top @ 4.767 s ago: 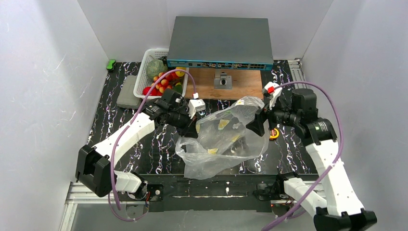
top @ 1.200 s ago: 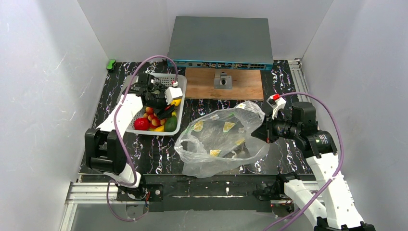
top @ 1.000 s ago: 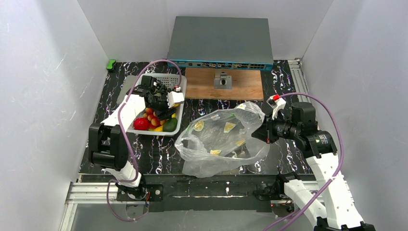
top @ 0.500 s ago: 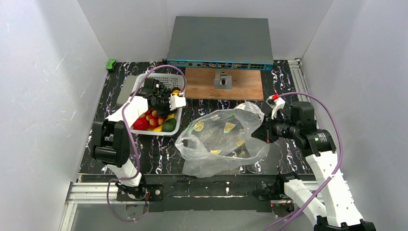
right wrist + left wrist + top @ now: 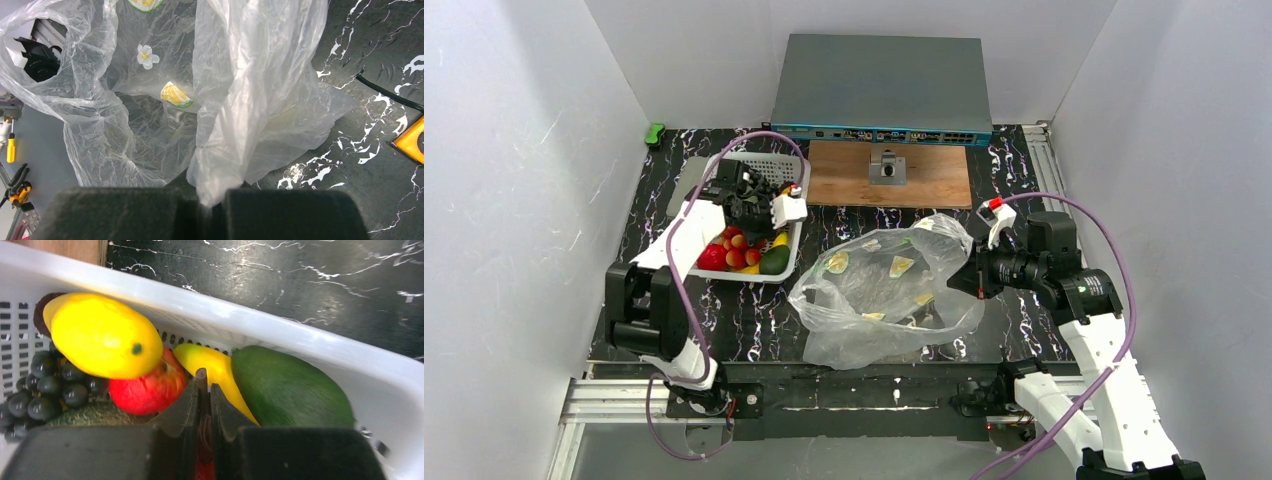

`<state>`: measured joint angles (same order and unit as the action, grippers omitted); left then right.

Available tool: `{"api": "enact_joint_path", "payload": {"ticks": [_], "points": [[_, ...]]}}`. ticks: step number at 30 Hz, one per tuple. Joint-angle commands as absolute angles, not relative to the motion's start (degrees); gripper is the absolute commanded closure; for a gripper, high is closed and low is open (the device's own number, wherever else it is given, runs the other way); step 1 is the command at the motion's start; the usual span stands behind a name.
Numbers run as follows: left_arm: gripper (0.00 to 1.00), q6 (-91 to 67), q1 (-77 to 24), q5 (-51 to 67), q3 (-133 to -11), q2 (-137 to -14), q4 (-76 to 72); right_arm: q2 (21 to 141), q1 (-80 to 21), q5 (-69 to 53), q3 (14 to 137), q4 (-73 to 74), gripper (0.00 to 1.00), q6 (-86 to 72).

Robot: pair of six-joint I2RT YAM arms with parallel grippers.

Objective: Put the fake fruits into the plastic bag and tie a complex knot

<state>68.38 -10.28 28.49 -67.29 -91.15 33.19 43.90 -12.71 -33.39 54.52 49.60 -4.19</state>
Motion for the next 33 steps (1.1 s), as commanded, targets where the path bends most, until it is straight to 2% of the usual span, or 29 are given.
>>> {"api": "enact_joint_path", "payload": {"ticks": [1, 11, 16, 20, 29, 33], "points": [[1.00, 63.66, -9.49, 32.35, -71.13, -82.50, 43.36, 42.80, -12.39, -33.52, 55.63, 48.45, 0.99, -3.69], [1.00, 53.44, -7.44, 30.79, -77.52, -75.89, 44.51, 38.71, -12.39, -31.46, 52.21, 42.15, 0.99, -5.23], [1.00, 48.56, -7.30, 31.47, -85.66, -76.59, 47.26, 39.21, -12.40, -31.17, 51.44, 39.64, 0.99, -5.63], [1.00, 42.81, -7.84, 36.79, -96.35, -77.55, 49.36, 39.51, -12.39, -31.22, 51.16, 38.32, 0.99, -6.47], [1.00, 29.33, -21.91, 45.23, -118.45, -84.87, 48.90, 40.38, -12.48, -30.92, 50.30, 36.87, 0.99, -9.45], [1.00, 23.81, -30.20, 47.92, -117.03, -86.91, 43.29, 40.85, -12.48, -30.43, 50.07, 35.93, 0.99, -9.96]]}}
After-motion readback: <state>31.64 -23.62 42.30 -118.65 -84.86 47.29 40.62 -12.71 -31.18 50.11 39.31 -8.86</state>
